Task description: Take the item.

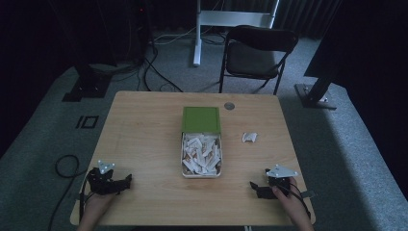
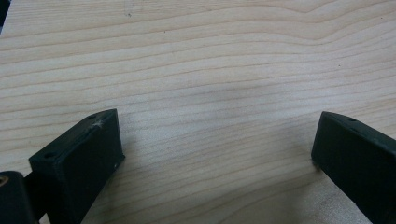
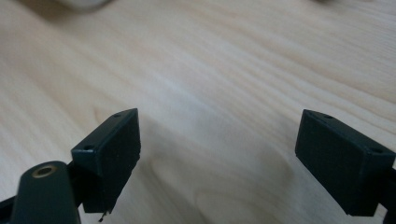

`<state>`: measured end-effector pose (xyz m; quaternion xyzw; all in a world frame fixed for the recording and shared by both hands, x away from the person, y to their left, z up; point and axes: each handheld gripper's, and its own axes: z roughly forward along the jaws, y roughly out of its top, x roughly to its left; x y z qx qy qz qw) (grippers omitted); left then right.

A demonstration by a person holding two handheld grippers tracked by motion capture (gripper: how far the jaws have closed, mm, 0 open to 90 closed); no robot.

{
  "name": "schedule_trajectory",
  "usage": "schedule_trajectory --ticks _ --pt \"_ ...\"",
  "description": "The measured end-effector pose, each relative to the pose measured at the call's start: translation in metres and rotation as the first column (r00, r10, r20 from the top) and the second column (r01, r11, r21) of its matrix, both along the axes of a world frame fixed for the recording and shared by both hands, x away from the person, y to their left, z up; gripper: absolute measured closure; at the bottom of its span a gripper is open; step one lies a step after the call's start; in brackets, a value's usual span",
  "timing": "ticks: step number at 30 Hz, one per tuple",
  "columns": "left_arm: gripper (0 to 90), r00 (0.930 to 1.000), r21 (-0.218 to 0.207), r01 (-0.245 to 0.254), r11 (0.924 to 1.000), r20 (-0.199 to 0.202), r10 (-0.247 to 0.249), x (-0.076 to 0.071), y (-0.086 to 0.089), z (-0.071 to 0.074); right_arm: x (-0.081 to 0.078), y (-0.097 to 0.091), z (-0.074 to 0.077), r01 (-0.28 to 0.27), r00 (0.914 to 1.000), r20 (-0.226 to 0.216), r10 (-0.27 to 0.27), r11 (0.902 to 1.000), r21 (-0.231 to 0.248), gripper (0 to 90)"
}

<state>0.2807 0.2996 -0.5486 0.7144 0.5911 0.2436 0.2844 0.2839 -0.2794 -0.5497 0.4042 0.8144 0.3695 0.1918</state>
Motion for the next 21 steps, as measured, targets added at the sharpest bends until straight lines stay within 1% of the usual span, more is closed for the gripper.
schedule_trajectory --ticks 2,6,9,11,13,14,16,21 --pt "2.7 1.0000 0.000 0.000 1.0000 0.000 0.000 0.0000 0.0000 0.0000 -0.0014 -0.0002 -0.0020 -0.023 0.9997 -0.010 0.023 0.9995 -0.020 14.1" --pt "2.6 1.0000 0.000 0.000 1.0000 0.000 0.000 0.0000 0.0000 0.0000 -0.0032 0.0007 -0.0037 -0.079 0.9967 -0.020 0.078 0.9966 -0.025 13.9" --pt "2.7 1.0000 0.000 0.000 1.0000 0.000 0.000 0.0000 0.0000 0.0000 -0.0026 0.0009 -0.0040 -0.080 0.9966 -0.024 0.079 0.9966 -0.021 13.7" --pt "2.7 1.0000 0.000 0.000 1.0000 0.000 0.000 0.0000 0.0000 0.0000 -0.0020 0.0004 -0.0041 -0.076 0.9966 -0.034 0.076 0.9970 -0.013 13.5" --pt "2.7 1.0000 0.000 0.000 1.0000 0.000 0.000 0.0000 0.0000 0.0000 -0.0017 -0.0003 -0.0042 -0.060 0.9974 -0.041 0.060 0.9981 -0.010 12.7" --pt "2.7 1.0000 0.000 0.000 1.0000 0.000 0.000 0.0000 0.0000 0.0000 -0.0020 -0.0005 -0.0043 -0.042 0.9983 -0.042 0.041 0.9991 -0.010 12.7" --pt "2.7 1.0000 0.000 0.000 1.0000 0.000 0.000 0.0000 0.0000 0.0000 -0.0025 -0.0007 -0.0043 -0.029 0.9988 -0.041 0.028 0.9995 -0.011 12.7" --pt "2.7 1.0000 0.000 0.000 1.0000 0.000 0.000 0.0000 0.0000 0.0000 -0.0027 -0.0007 -0.0043 -0.027 0.9988 -0.042 0.027 0.9996 -0.010 12.7"
